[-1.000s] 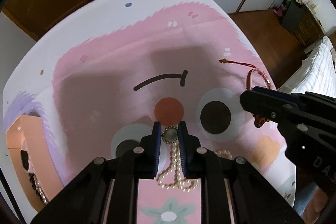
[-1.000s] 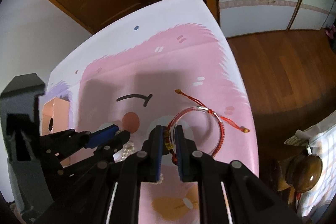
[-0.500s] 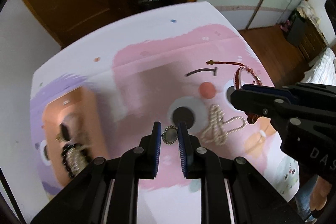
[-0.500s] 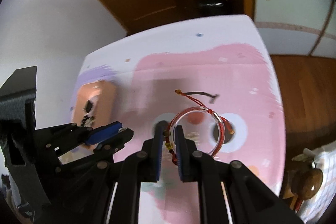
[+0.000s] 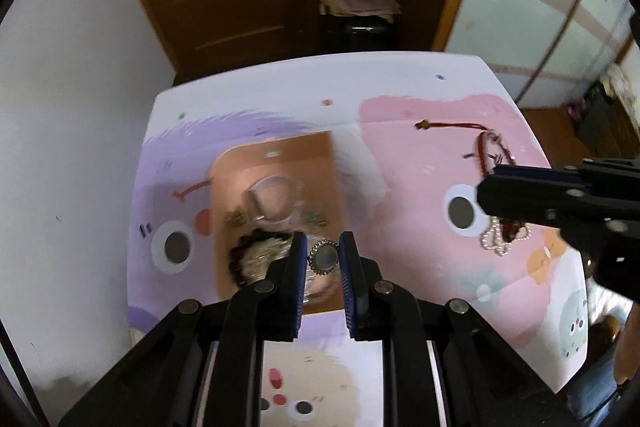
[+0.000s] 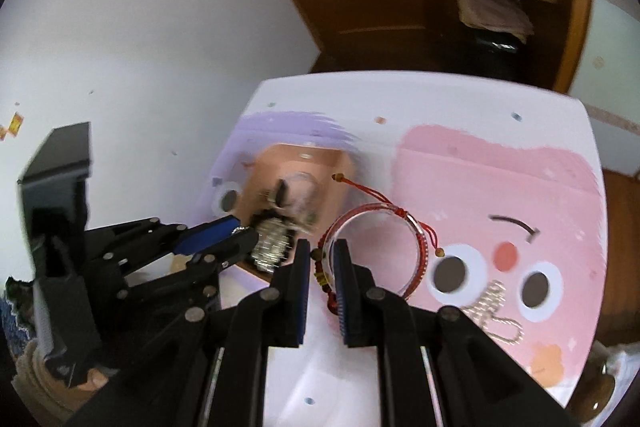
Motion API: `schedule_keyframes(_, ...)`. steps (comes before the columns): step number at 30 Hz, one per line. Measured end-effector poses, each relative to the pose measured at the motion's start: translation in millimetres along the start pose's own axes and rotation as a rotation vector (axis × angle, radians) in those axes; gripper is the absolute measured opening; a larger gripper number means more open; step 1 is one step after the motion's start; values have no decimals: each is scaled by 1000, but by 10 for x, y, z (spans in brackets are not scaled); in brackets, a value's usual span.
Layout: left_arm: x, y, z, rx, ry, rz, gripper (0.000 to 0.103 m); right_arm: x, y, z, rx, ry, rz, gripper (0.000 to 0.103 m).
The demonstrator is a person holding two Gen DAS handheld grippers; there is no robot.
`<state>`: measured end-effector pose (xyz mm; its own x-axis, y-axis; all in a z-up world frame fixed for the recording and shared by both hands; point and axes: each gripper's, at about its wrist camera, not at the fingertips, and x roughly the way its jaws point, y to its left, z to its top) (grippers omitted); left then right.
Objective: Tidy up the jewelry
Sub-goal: 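Carry the earring and red bracelet into the pink tray and open both tools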
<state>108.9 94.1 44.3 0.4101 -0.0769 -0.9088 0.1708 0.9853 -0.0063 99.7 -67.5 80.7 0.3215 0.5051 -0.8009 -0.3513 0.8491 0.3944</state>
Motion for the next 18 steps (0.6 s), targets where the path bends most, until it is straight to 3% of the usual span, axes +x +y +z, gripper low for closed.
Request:
schedule_keyframes(7,217,526,-238,-112,23,-63,14,290,352,162,-43,20,45,11)
schedule_keyframes(13,434,667,-339,-160,24,-101,14,706,426,301,-39,41,56,11)
schedule_keyframes(18,610,730,-377,-177,39,-117,14,1032,407,424,-21,57,113,11)
